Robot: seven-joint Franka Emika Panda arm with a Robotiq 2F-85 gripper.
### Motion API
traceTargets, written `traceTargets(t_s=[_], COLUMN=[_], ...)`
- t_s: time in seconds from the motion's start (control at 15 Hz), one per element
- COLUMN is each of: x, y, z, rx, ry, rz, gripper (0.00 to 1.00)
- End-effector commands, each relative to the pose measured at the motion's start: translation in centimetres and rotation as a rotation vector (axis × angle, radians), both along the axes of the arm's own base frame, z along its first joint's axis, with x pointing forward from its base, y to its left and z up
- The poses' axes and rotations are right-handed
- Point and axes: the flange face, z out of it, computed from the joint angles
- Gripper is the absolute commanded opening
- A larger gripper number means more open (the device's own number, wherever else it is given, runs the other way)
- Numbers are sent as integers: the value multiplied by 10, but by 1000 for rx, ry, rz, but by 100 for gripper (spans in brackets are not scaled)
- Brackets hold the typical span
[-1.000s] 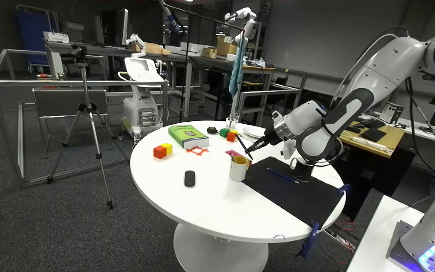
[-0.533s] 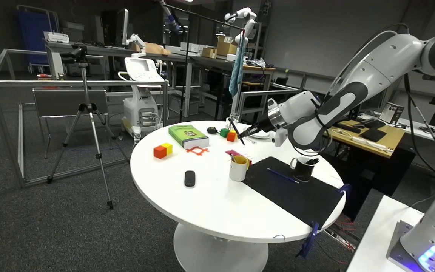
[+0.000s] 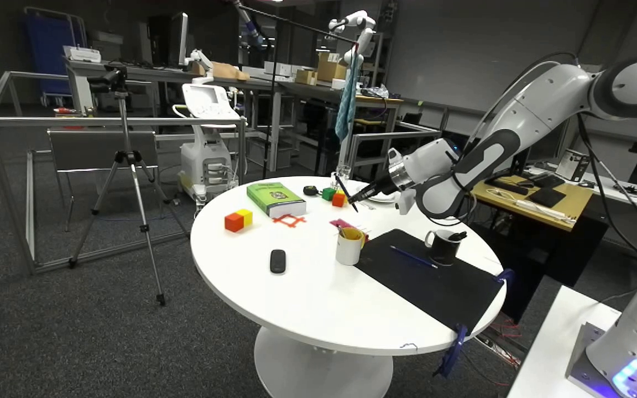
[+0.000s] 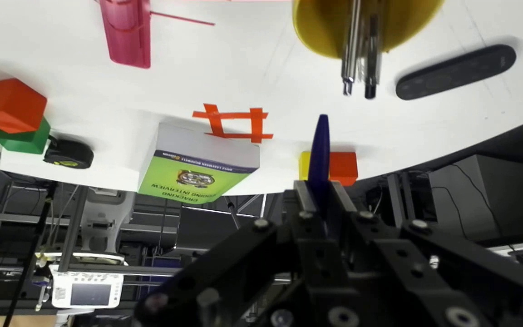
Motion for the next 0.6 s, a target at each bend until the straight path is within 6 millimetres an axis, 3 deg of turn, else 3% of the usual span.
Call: traceTargets(t_s=[0.0, 0.53], x=[3, -1], y=[-18, -34], z=[-23, -72], rx=[-22, -9], ry=[23, 98], rz=[27, 24], gripper=[3, 3])
